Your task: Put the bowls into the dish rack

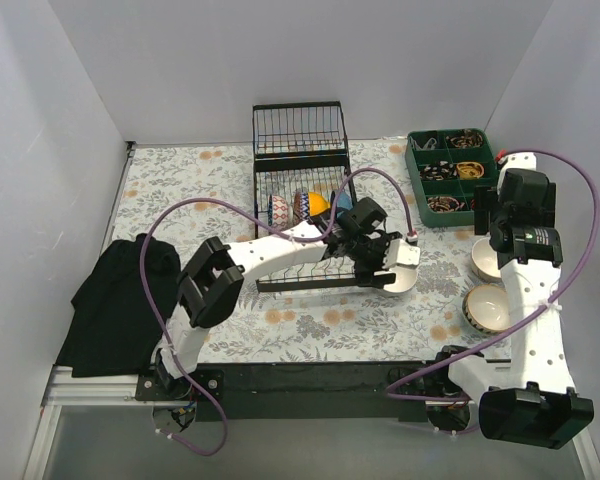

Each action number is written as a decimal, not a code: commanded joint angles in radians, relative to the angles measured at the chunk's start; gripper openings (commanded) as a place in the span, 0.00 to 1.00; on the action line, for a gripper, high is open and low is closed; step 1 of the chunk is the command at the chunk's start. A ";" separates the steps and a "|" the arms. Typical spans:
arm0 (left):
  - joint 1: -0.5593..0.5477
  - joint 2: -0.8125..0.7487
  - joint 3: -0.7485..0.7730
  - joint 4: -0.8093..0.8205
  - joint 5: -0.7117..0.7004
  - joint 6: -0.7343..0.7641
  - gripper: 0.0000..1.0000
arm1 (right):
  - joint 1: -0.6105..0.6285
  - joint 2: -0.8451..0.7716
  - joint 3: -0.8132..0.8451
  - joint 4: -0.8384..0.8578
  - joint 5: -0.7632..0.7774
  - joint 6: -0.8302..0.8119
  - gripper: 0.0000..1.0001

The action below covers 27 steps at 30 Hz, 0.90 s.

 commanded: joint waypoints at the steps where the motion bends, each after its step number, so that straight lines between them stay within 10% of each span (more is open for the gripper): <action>1: -0.014 0.034 0.061 0.021 -0.040 -0.034 0.63 | -0.003 0.009 0.005 -0.027 -0.019 0.018 0.95; 12: -0.072 0.124 0.099 0.001 -0.073 -0.039 0.54 | -0.003 0.029 -0.016 -0.022 -0.084 0.035 0.94; 27: -0.100 0.158 0.124 -0.037 -0.047 -0.050 0.00 | -0.003 0.023 0.017 -0.030 -0.070 0.041 0.94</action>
